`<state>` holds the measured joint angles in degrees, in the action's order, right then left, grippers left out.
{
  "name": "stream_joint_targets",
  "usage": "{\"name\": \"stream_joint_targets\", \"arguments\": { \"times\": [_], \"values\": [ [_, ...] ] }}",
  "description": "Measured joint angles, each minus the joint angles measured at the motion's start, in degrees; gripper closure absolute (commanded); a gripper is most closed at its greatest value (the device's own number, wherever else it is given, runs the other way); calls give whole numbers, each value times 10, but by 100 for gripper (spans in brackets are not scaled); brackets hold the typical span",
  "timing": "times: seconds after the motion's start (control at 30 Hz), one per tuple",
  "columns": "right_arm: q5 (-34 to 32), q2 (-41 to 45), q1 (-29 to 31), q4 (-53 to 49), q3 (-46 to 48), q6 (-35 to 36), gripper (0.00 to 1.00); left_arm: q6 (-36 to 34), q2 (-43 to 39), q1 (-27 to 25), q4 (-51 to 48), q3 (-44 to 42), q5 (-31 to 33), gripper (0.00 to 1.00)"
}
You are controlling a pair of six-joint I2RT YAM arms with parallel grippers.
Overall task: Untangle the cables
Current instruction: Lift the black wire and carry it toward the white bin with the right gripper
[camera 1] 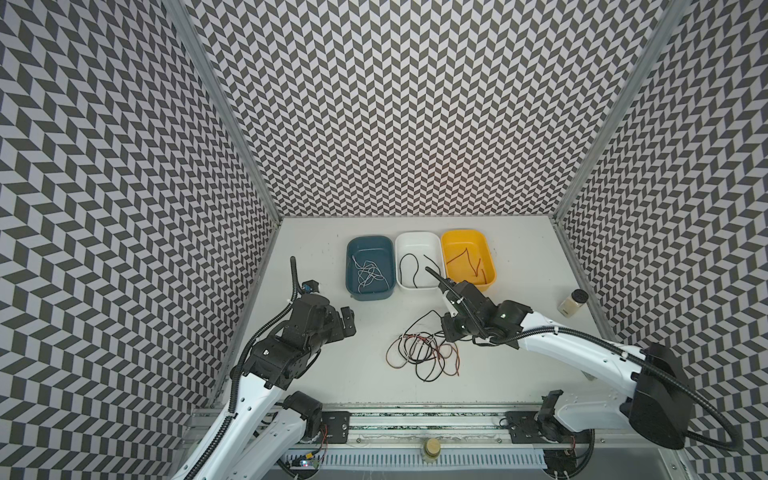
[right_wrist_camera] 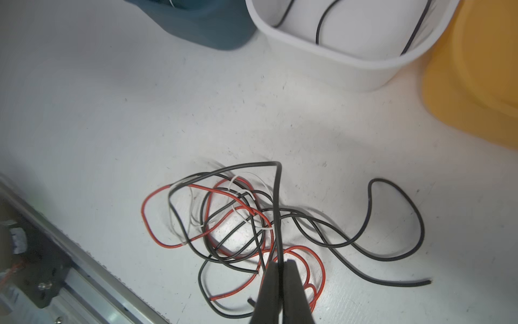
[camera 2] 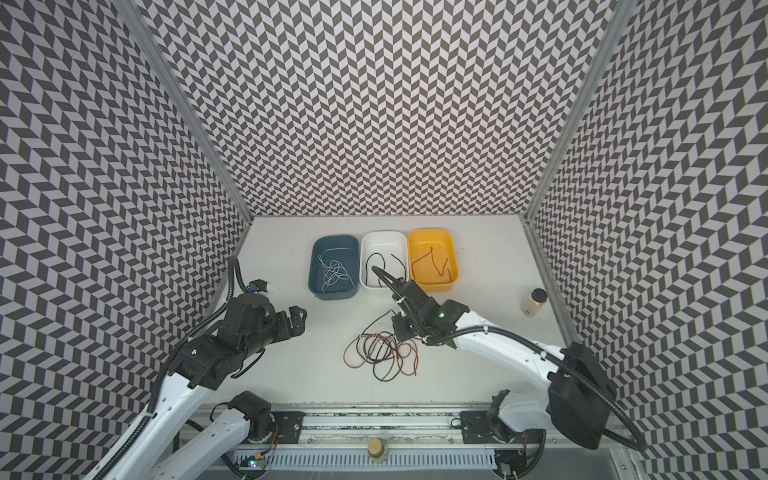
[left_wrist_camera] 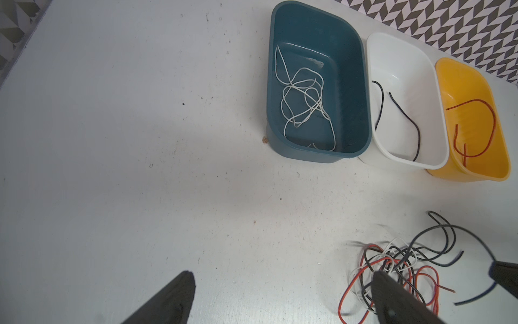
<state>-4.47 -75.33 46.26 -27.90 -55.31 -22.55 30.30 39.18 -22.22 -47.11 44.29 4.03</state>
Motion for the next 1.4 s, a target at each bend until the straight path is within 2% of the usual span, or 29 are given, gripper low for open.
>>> {"name": "stream_joint_targets", "arguments": {
  "times": [0.4, 0.77, 1.13, 1.4],
  "values": [
    [-54, 85, 0, -57, -152, 58, 100, 0, 0, 0, 0, 0, 0, 0],
    [-53, 91, 0, -132, -316, 95, 100, 0, 0, 0, 0, 0, 0, 0],
    [-25, 85, 2, -202, -504, 106, 100, 0, 0, 0, 0, 0, 0, 0],
    [-27, 70, 3, -222, -578, 130, 100, 0, 0, 0, 0, 0, -1, 0]
  ]
}}
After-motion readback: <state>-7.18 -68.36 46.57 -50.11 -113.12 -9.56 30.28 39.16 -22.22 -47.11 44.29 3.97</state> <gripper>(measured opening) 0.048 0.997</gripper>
